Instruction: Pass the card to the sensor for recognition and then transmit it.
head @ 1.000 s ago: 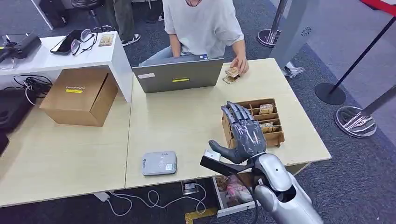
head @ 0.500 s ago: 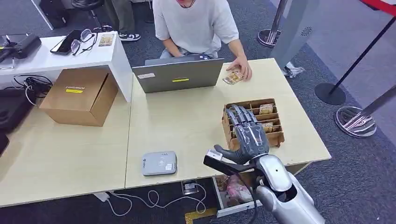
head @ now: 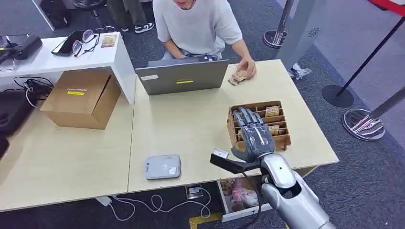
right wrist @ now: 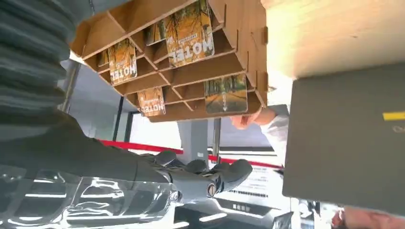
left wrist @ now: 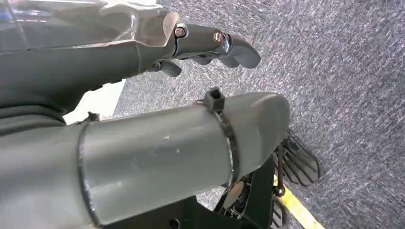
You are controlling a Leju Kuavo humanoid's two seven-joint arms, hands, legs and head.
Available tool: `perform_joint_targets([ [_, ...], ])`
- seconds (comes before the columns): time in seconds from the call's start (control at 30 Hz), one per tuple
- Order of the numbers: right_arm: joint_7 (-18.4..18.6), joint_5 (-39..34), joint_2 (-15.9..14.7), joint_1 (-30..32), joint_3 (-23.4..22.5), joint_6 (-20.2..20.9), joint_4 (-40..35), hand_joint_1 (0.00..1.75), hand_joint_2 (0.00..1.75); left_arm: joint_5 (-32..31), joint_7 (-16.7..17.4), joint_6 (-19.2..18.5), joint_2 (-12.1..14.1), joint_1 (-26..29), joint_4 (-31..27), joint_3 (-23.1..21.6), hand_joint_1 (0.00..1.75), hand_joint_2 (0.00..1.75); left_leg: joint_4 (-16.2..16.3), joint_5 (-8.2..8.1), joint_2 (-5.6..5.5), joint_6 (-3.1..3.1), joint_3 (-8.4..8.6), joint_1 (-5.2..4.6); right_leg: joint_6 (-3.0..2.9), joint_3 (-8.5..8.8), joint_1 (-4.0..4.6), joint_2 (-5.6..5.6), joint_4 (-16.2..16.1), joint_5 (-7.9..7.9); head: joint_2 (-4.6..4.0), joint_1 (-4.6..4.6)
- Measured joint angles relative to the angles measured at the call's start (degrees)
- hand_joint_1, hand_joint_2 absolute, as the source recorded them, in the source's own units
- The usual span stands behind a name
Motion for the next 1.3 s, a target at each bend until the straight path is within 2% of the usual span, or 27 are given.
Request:
perform_joint_targets([
  [0.6,-0.6,-3.8,-0.4,-10.4,5.9,5.6,7.6,0.0,1.75,1.3,0.1,0.9,0.1,0.0,0.0,0.0,0.0,0.0,0.0,0.01,0.01,0.0,0.0,0.0,0.0,0.0,0.0,0.0,0.0,0.01,0.0,0.0],
  [0.83,-0.5,-6.1,-1.1,-13.6,7.5,10.3,8.2,0.0,1.75,1.7,0.2,1.0,0.1,0.0,0.0,0.0,0.0,0.0,0.0,0.01,0.01,0.0,0.01,-0.01,0.0,0.0,-0.01,-0.01,0.0,0.01,0.0,0.0],
  [1.07,-0.4,-10.1,-5.3,-15.0,8.7,16.0,4.3,0.0,1.75,2.0,0.2,0.2,0.3,0.0,0.0,0.0,0.0,0.0,0.0,0.0,-0.01,0.01,0.01,-0.03,0.01,0.0,-0.02,-0.02,0.0,0.01,0.0,0.0],
  [1.3,-0.1,-11.8,-11.6,-15.4,9.4,17.6,-1.2,0.0,1.75,2.4,0.2,-0.5,0.4,0.0,0.0,0.0,0.0,0.0,0.0,-0.03,-0.03,0.05,0.0,-0.06,0.02,0.0,-0.05,-0.06,0.0,0.0,0.0,0.0],
])
